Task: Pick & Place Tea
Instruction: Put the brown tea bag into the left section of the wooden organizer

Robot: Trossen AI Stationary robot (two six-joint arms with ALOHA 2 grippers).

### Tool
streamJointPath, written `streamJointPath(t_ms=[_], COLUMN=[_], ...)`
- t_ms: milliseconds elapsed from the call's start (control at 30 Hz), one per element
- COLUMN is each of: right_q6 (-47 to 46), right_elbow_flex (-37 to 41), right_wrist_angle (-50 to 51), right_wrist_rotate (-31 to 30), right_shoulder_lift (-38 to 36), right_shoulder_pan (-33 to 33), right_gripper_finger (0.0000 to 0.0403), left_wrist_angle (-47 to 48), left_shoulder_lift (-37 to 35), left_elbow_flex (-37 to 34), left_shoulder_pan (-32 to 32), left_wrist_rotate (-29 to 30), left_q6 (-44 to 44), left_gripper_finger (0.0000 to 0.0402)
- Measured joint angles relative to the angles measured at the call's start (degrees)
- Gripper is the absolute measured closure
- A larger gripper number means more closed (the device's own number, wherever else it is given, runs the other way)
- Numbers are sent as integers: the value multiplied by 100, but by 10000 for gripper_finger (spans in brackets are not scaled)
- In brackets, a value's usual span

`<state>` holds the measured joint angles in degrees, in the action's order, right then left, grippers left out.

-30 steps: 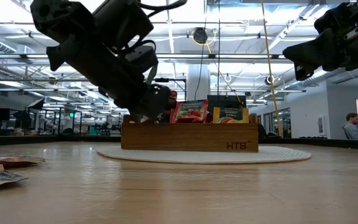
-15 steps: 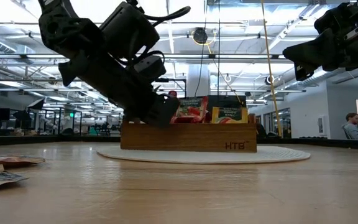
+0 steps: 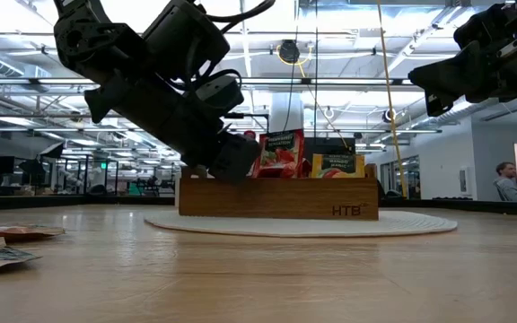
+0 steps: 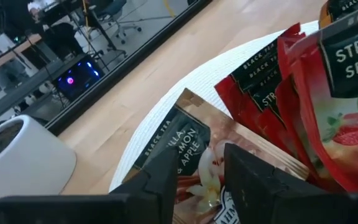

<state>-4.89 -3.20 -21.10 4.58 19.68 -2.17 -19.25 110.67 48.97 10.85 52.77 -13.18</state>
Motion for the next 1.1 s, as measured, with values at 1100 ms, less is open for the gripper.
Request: streamJointPath(t_ms=[1100], right_q6=[-1], right_elbow_flex=[0], right_wrist_angle=[1], right_wrist_rotate=[-2], right_shoulder_lift=[1], right_shoulder_pan=[1], right_gripper_finger=[399], left_wrist_angle=[1204], left_shoulder_lift=[-1049], left_elbow_flex=[12], left_shoulder_pan=[226], left_wrist_rotate=[-1440], left_q6=[1500], left_gripper_finger=[277])
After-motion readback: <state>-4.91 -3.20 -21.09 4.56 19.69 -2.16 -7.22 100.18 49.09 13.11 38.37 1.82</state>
